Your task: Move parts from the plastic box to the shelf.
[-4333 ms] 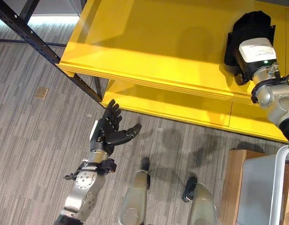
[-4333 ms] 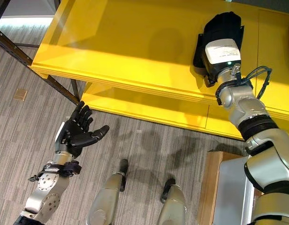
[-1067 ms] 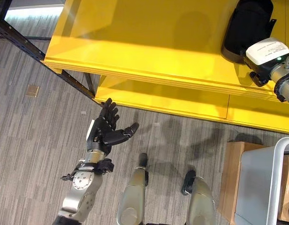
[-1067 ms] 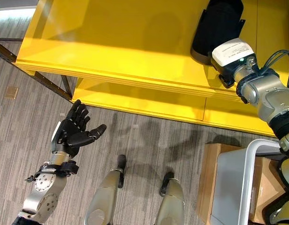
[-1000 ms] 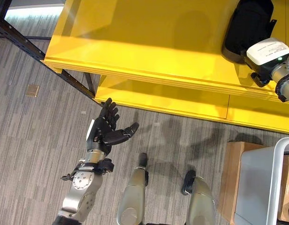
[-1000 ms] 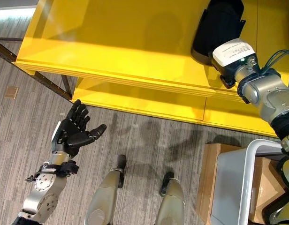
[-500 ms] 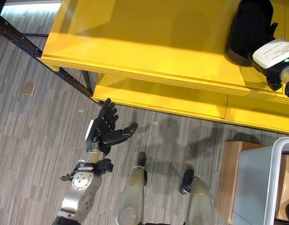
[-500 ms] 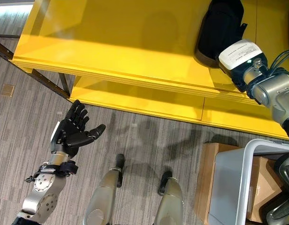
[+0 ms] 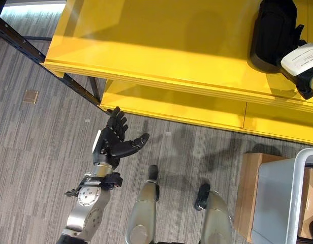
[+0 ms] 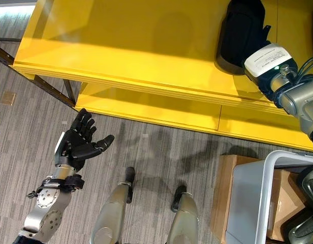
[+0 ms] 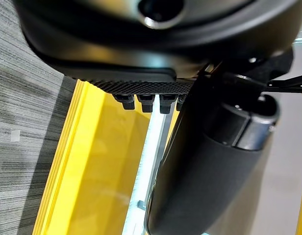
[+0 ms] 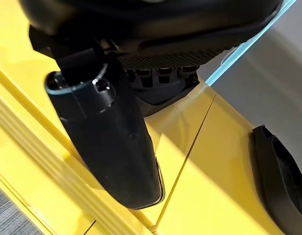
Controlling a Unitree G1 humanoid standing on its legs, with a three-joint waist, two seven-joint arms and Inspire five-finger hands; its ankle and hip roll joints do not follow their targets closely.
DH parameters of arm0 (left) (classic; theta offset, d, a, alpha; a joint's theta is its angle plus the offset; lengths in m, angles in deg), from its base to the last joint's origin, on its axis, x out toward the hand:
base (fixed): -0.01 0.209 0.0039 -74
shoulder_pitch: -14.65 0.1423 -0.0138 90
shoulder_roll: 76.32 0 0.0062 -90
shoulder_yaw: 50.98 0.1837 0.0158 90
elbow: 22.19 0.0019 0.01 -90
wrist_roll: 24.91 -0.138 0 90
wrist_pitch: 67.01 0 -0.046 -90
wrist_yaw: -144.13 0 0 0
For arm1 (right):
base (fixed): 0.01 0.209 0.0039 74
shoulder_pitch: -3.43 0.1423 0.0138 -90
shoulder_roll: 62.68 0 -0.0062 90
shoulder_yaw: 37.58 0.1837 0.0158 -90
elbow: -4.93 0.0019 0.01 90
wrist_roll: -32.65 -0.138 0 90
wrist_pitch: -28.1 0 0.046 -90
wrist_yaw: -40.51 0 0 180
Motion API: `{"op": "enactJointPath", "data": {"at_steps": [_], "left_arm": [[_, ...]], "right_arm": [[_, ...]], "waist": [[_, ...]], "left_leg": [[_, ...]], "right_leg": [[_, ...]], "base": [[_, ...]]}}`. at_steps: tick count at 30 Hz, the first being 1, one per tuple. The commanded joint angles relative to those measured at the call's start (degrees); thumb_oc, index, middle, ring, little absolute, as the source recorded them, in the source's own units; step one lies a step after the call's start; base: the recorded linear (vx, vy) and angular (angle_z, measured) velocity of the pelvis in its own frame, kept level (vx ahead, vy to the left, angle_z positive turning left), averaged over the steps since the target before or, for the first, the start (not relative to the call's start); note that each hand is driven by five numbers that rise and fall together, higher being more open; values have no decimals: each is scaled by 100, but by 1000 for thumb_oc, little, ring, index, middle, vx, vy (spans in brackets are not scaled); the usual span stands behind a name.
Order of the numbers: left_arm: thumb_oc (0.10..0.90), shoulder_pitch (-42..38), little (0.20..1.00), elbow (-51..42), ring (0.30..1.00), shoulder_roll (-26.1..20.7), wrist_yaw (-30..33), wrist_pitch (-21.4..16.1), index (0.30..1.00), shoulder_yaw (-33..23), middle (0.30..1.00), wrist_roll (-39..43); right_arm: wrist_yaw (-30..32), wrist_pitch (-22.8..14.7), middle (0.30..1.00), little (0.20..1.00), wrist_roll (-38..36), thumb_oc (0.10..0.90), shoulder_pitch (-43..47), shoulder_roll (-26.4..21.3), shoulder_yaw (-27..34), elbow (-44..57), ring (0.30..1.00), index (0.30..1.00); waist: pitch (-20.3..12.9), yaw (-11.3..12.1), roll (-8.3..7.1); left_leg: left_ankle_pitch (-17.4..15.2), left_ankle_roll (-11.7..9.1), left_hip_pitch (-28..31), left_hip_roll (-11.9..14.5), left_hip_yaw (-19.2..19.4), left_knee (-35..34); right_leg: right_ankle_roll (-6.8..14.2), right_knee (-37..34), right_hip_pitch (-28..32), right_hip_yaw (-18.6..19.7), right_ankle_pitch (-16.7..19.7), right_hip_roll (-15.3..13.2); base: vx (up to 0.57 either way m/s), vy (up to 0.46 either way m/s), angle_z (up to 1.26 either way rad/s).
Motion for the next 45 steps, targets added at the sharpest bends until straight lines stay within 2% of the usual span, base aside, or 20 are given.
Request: {"op": "enactJointPath", "data": {"at_steps": [1,11,32,35,36,37,39,40,45], "left_arm": [[900,88,1000,-883,1000,-325,-93,-613,1000,-505,1000,-38],[900,103,1000,-881,1000,-322,-83,-627,1000,-529,1000,-19],[900,27,1000,-786,1000,-415,-51,-596,1000,-545,1000,3],[900,25,1000,-777,1000,-437,-65,-594,1000,-549,1000,28],[900,22,1000,-788,1000,-454,-72,-592,1000,-555,1000,29],[900,23,1000,-778,1000,-449,-70,-587,1000,-561,1000,24],[900,24,1000,-772,1000,-454,-83,-569,1000,-562,1000,26],[900,13,1000,-760,1000,-448,-81,-567,1000,-564,1000,23],[900,-12,1000,-756,1000,-464,-107,-544,1000,-563,1000,26]], "right_arm": [[159,275,1000,1000,129,900,936,-527,-354,-222,1000,1000],[204,309,1000,1000,138,900,915,-536,-282,-195,1000,1000],[445,234,1000,1000,-185,900,1737,-758,-444,1200,1000,1000],[452,239,1000,1000,-232,900,1799,-812,-460,1315,1000,1000],[444,225,1000,1000,-247,900,1833,-847,-475,1379,1000,1000],[452,225,1000,1000,-263,900,1845,-864,-491,1387,1000,1000],[455,217,1000,1000,-273,900,1901,-932,-540,1487,1000,1000],[469,218,1000,1000,-288,900,1895,-961,-520,1502,1000,1000],[482,188,1000,1000,-351,900,1802,-1070,-409,1663,1000,1000]], "waist": [[-251,-28,-8],[-238,-35,-7],[-291,-51,-79],[-309,-55,-94],[-310,-59,-90],[-339,-69,-109],[-362,-83,-136],[-353,-89,-127],[-402,-129,-162]], "left_leg": [[-569,-215,116,450,-255,282],[-570,-220,125,452,-275,290],[-602,-220,157,471,-276,383],[-594,-225,199,476,-275,344],[-449,-194,150,465,-268,303],[-574,-226,221,474,-272,308],[-567,-230,251,487,-266,280],[-437,-201,212,483,-252,256],[-435,-204,254,510,-247,237]], "right_leg": [[-99,173,236,172,-344,147],[-105,215,227,199,-361,158],[-136,293,254,218,-386,162],[-136,252,295,227,-372,170],[-164,214,245,192,-232,158],[-134,227,307,226,-349,176],[-131,194,345,222,-334,181],[-164,159,306,188,-206,172],[-158,93,350,196,-177,194]], "base": [[0,0,0],[0,0,0],[0,0,0],[-27,7,0],[0,0,0],[0,0,0],[0,-3,2],[-82,22,0],[-17,4,-2]]}}
